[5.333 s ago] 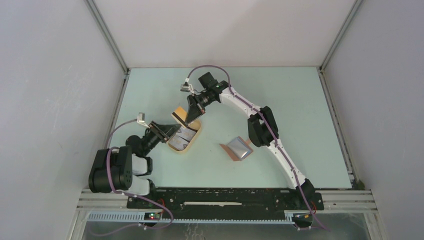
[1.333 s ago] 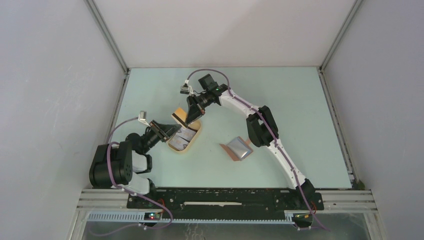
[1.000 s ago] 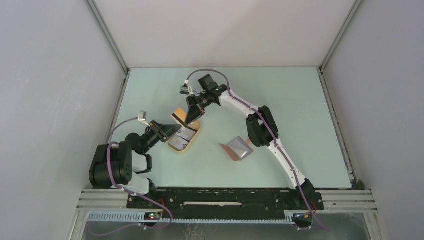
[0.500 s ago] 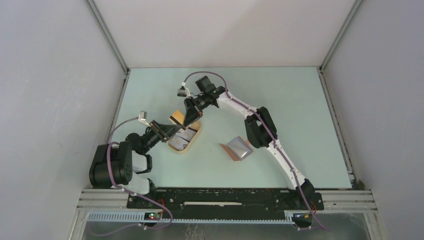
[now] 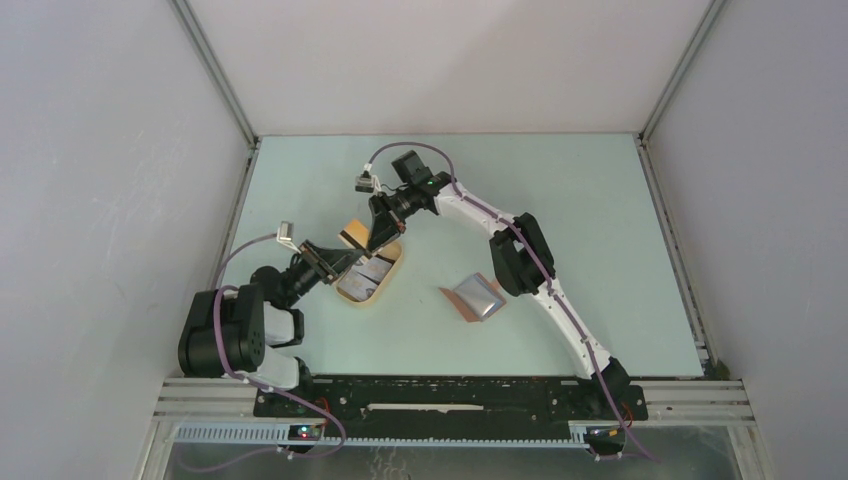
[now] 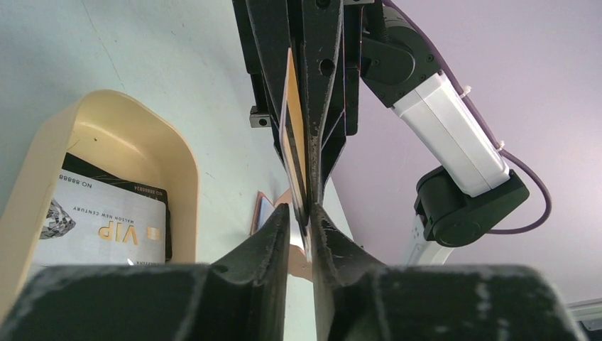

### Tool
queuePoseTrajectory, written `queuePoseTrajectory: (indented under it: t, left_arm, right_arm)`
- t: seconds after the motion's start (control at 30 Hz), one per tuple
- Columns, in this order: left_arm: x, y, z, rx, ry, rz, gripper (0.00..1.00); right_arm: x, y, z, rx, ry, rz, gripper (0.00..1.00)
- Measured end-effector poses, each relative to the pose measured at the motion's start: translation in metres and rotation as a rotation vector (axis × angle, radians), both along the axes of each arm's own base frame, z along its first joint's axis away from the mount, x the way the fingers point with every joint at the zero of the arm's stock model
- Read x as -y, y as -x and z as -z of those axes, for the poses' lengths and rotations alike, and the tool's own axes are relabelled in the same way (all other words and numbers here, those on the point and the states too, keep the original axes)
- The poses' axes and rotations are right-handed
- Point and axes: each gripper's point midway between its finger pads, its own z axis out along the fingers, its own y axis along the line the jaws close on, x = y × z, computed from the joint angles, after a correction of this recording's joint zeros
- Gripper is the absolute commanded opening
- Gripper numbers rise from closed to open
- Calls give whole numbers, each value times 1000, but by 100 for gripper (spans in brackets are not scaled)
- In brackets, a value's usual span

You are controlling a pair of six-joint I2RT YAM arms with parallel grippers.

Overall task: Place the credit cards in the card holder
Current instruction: Place the credit card in the storage box.

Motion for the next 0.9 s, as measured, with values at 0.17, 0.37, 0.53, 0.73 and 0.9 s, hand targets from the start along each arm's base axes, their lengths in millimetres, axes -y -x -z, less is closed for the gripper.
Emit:
queuePoseTrajectory:
  t: [0.17,0.37,0.53,0.73,0.9]
  left_arm:
    - [0,0,0,-1,1,1,0]
    - [0,0,4,-17,3,2,0]
    - [0,-1,9,-39,7,2,0]
    - [0,-1,10,-42,8,2,0]
    - [0,-1,10,-42,8,1,0]
  right_arm:
    - [0,-1,2,-3,3,2,21]
    - [2,-5,5,4,11,20,46]
    - [5,-12,12,31,52,65,51]
    - [7,-25,13,183,70,125,50]
    - [11,-29,19,267,98,145,43]
